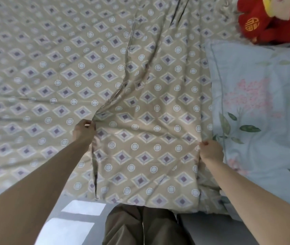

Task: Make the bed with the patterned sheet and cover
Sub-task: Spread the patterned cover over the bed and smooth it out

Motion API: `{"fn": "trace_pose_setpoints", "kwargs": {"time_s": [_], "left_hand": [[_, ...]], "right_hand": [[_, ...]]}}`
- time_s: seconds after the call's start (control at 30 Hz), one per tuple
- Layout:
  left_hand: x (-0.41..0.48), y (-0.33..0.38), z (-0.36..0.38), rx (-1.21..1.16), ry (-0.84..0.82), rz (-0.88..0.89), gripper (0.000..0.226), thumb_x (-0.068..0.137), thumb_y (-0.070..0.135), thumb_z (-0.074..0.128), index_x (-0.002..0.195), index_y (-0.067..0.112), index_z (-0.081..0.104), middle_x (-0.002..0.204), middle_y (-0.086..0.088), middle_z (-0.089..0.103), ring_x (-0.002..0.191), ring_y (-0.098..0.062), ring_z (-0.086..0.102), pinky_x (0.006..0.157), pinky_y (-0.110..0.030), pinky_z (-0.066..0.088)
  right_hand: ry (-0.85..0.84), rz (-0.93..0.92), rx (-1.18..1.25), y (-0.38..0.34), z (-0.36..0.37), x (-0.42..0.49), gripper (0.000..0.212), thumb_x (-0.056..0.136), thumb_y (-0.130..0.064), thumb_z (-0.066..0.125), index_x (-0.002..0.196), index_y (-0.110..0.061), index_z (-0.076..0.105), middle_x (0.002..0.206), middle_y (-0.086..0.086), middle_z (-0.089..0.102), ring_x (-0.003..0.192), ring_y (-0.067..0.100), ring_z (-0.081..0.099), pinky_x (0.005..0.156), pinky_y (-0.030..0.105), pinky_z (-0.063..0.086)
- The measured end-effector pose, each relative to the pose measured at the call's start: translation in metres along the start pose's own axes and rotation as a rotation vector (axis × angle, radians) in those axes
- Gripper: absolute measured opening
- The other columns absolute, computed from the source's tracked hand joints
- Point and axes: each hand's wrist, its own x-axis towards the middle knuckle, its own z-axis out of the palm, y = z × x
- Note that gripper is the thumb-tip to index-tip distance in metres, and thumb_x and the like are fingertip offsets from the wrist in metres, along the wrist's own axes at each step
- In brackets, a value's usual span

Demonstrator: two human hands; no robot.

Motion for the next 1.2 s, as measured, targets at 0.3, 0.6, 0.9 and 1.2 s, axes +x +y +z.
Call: {"fn": "trace_pose_setpoints", "kwargs": {"time_s": [0.3, 0.6, 0.9, 1.2], "left_hand": [[-0.052, -0.061, -0.017, 0.24, -0.29, -0.008, 0.04, 0.085, 0.04, 0.066, 0.104, 0.005, 0.057, 0.094, -0.01, 0.063, 0.093, -0.028, 0.057, 0.077, -0.032, 0.042], [-0.088, -0.113, -0.024, 0.37, -0.148, -0.009, 0.024, 0.093, 0.02, 0.055, 0.095, 0.001, 0.069, 0.096, -0.022, 0.066, 0.102, -0.038, 0.058, 0.084, -0.036, 0.044], [-0.105, -0.138, -0.031, -0.054, -0.144, -0.008, 0.028, 0.097, 0.019, 0.05, 0.117, 0.006, 0.063, 0.103, -0.018, 0.063, 0.096, -0.036, 0.058, 0.084, -0.037, 0.046], [-0.136, -0.192, -0.015, 0.135, -0.112, 0.0, 0.035, 0.085, 0.034, 0.067, 0.107, 0.006, 0.067, 0.102, -0.015, 0.068, 0.103, -0.034, 0.06, 0.088, -0.038, 0.047]], "right_hand": [[-0.118, 0.066, 0.143, 0.028, 0.013, -0.077, 0.051, 0.083, -0.049, 0.061, 0.111, -0.007, 0.05, 0.098, 0.005, 0.061, 0.091, 0.027, 0.059, 0.072, 0.032, 0.043], [0.006, 0.061, 0.054, 0.065, 0.025, -0.111, 0.019, 0.089, -0.019, 0.059, 0.094, -0.002, 0.067, 0.1, 0.018, 0.068, 0.097, 0.034, 0.061, 0.068, 0.028, 0.035], [0.082, 0.018, 0.286, 0.099, 0.012, -0.119, 0.023, 0.088, -0.009, 0.053, 0.074, 0.005, 0.066, 0.084, 0.023, 0.067, 0.087, 0.039, 0.062, 0.073, 0.039, 0.047], [-0.181, -0.05, 0.281, 0.118, 0.032, -0.151, 0.026, 0.091, -0.032, 0.06, 0.093, -0.006, 0.056, 0.086, 0.005, 0.057, 0.091, 0.025, 0.054, 0.074, 0.031, 0.04]]}}
